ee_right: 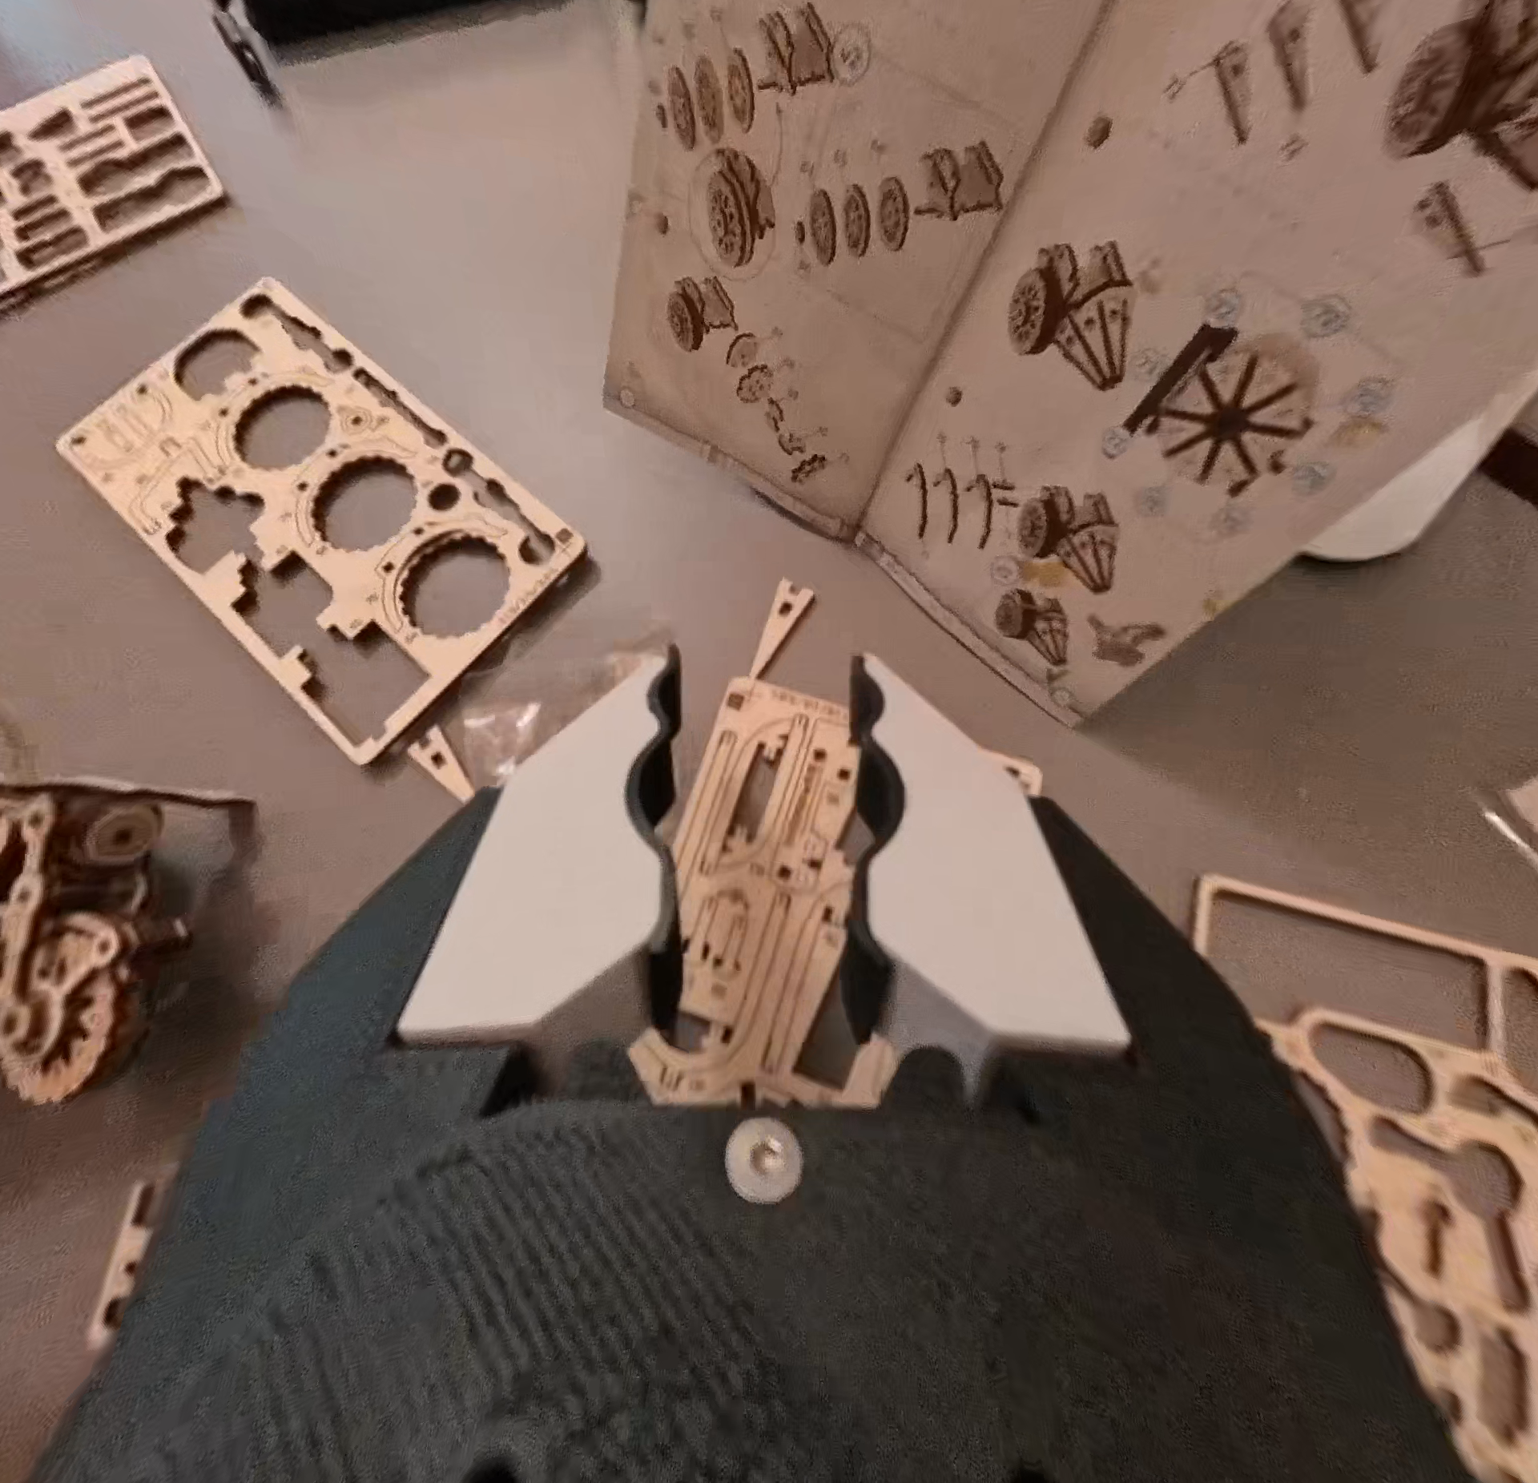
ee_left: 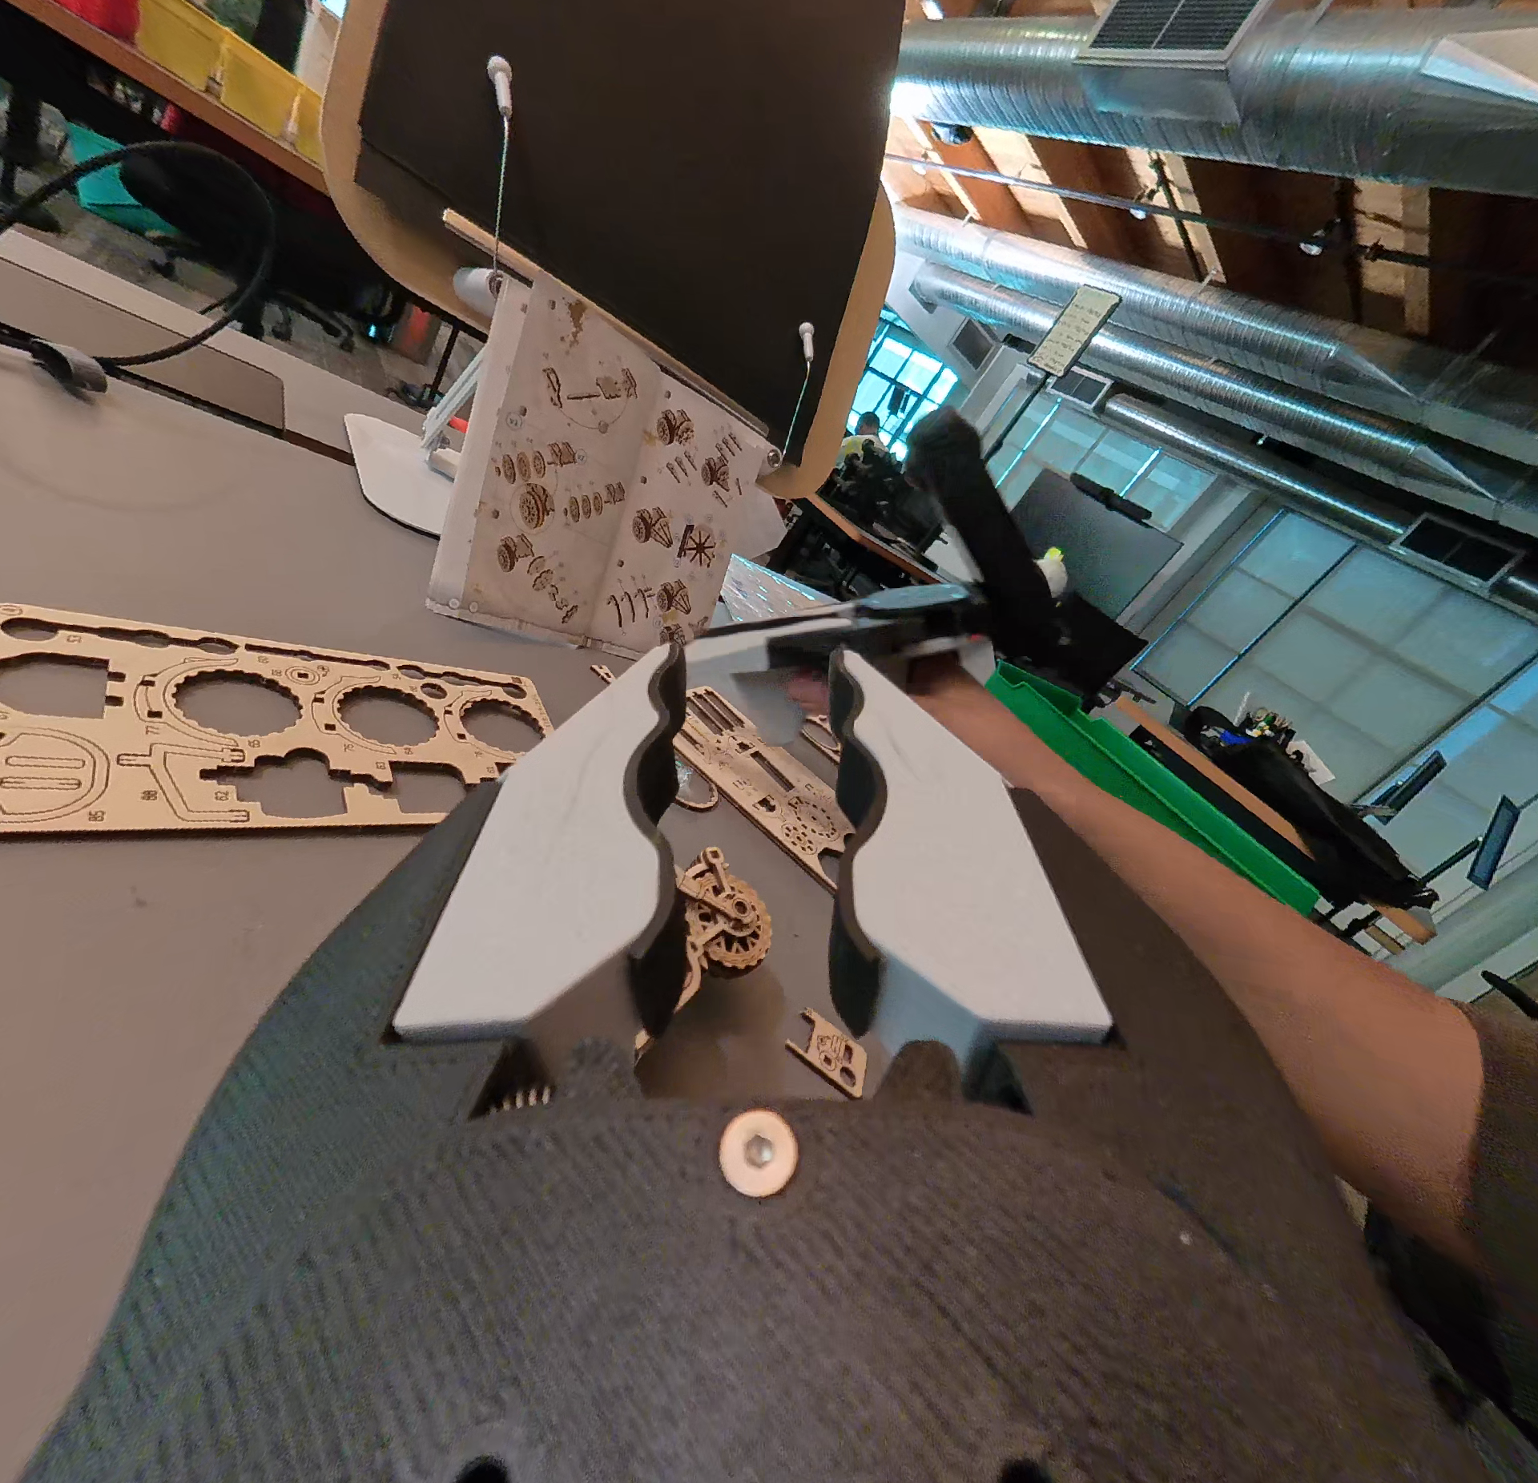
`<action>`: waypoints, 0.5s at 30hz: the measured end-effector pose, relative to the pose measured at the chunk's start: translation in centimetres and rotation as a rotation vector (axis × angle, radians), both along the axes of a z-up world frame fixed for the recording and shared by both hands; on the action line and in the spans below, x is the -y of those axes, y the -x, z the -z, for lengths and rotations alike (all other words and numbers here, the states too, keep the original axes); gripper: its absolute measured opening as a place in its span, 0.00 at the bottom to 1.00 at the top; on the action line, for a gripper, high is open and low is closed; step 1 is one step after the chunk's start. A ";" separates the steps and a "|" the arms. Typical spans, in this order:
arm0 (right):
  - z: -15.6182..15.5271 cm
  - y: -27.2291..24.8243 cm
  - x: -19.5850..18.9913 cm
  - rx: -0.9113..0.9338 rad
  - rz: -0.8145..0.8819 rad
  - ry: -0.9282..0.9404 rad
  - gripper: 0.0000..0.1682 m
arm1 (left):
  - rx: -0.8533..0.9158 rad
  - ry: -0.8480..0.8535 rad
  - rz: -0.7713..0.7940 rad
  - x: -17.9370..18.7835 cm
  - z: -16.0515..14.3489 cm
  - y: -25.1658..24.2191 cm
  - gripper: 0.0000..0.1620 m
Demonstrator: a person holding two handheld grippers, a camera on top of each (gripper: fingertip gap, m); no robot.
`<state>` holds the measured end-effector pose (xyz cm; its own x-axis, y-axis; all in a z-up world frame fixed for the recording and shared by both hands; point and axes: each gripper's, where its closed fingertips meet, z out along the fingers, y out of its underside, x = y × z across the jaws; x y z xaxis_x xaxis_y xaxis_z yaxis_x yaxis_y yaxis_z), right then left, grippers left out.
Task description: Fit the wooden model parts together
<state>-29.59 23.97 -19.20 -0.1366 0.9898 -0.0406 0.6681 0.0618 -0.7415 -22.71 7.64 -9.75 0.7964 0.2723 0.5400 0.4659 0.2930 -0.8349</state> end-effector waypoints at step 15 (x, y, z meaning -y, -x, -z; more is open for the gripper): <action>-5.1 -0.8 1.5 -0.199 -0.109 0.051 0.04 | -0.070 0.006 -0.004 0.6 0.0 0.1 0.18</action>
<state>-28.82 22.51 -14.14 -0.2525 0.9662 -0.0513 0.4999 0.0849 -0.8619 -22.77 7.03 -9.72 0.8314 0.2782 0.4811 0.4049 0.2896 -0.8673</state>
